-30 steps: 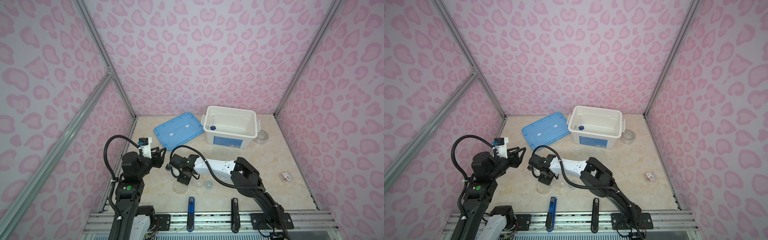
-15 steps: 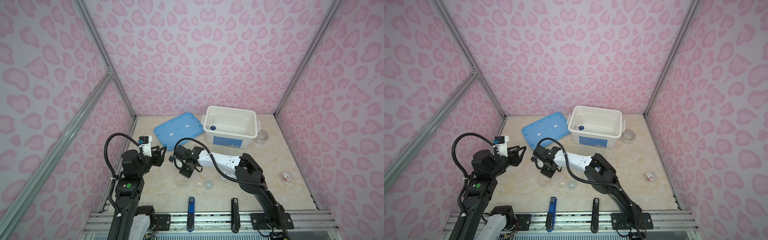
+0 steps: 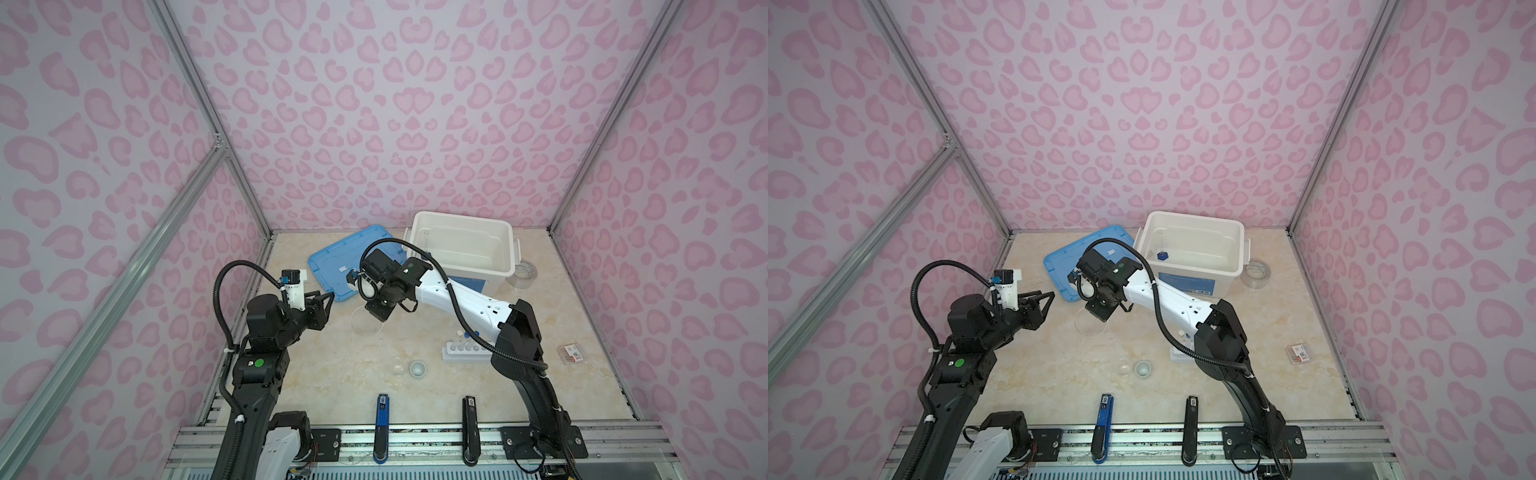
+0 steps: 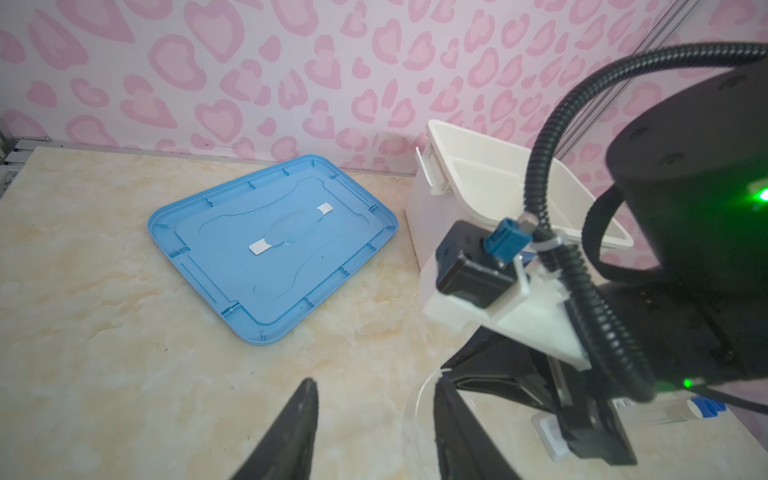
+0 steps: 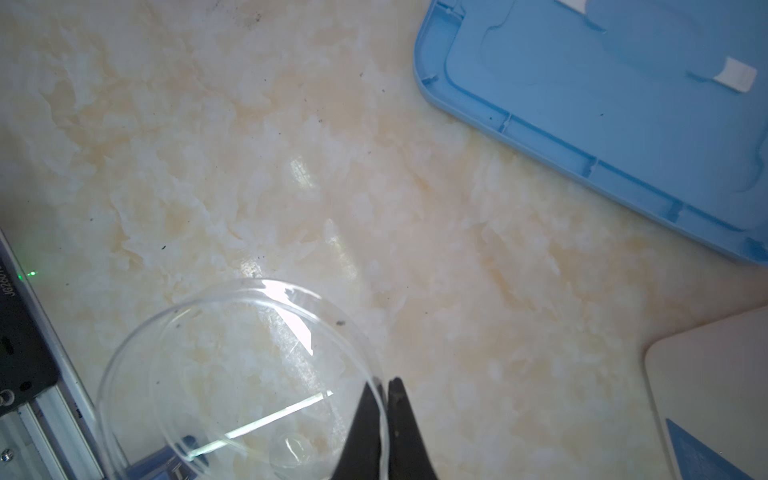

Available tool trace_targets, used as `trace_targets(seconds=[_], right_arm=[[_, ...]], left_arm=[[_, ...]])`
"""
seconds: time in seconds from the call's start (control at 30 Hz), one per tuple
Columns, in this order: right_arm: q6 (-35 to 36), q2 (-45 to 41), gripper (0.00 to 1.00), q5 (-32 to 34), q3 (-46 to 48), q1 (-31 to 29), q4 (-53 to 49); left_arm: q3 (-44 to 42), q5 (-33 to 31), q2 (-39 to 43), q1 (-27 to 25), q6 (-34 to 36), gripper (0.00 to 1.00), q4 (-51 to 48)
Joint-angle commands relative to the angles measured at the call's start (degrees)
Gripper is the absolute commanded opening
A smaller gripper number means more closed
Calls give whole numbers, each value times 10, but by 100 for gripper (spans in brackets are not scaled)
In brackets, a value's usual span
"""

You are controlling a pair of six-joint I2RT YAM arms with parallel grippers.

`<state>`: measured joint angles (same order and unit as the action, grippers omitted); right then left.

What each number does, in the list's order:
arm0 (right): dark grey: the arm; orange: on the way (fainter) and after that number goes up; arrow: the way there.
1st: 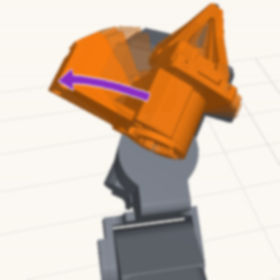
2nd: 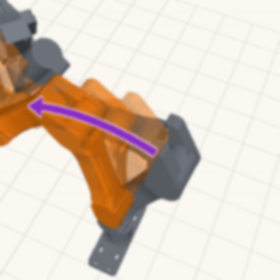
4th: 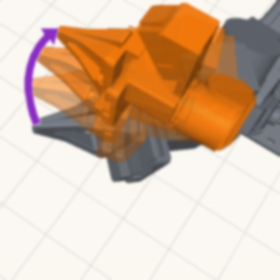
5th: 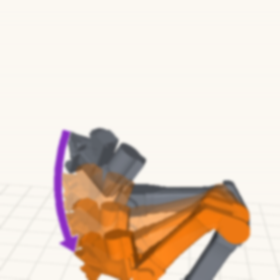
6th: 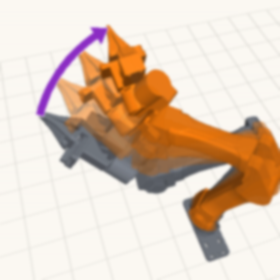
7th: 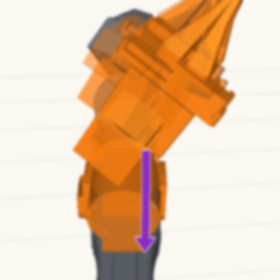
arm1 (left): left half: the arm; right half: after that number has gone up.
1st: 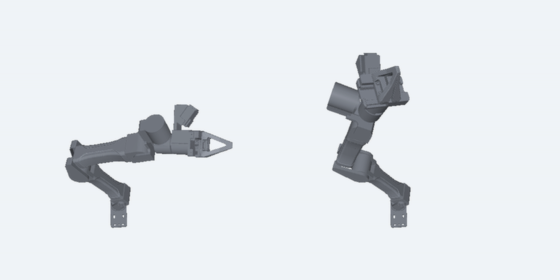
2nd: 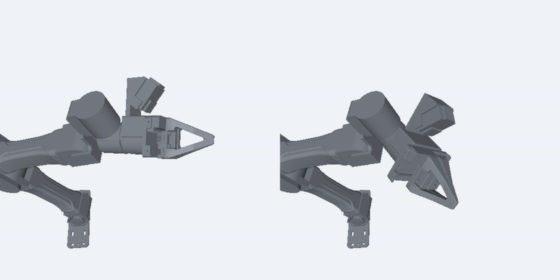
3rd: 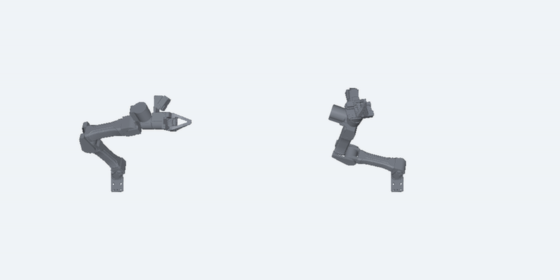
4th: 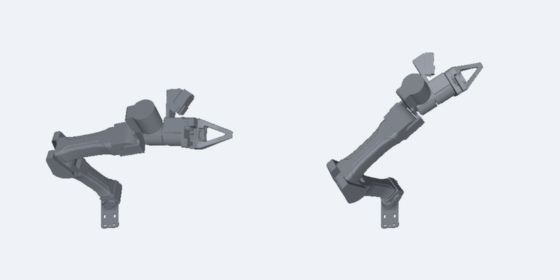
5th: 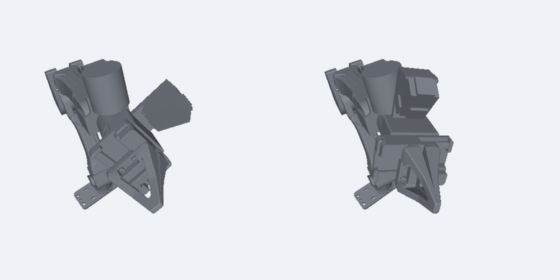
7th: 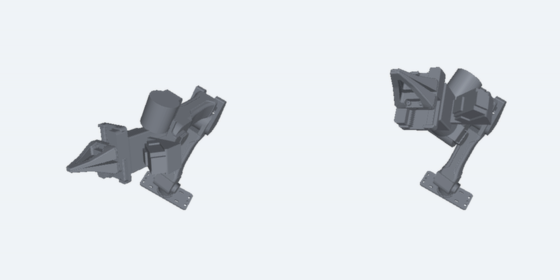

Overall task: Organize the chemistry lab equipment
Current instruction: 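Close the right gripper on the dish rim and lift it, then carry the petri dish with the right gripper over the white bin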

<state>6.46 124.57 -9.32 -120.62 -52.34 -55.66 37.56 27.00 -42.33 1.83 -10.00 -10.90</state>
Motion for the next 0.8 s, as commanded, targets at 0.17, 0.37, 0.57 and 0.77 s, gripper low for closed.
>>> trace_targets(seconds=[0.17,0.37,0.57,0.77], right_arm=[[-3,-13,7,16,-87,34,-77],[-12,-29,7,46,-110,70,-82],[-19,-39,7,58,-142,107,-82],[-22,-55,7,77,-147,157,-82]], left_arm=[[4,9,-14,0,9,48,14],[10,15,-29,0,9,48,20],[21,9,-51,-12,22,48,14],[35,-21,-73,-50,37,48,15]])
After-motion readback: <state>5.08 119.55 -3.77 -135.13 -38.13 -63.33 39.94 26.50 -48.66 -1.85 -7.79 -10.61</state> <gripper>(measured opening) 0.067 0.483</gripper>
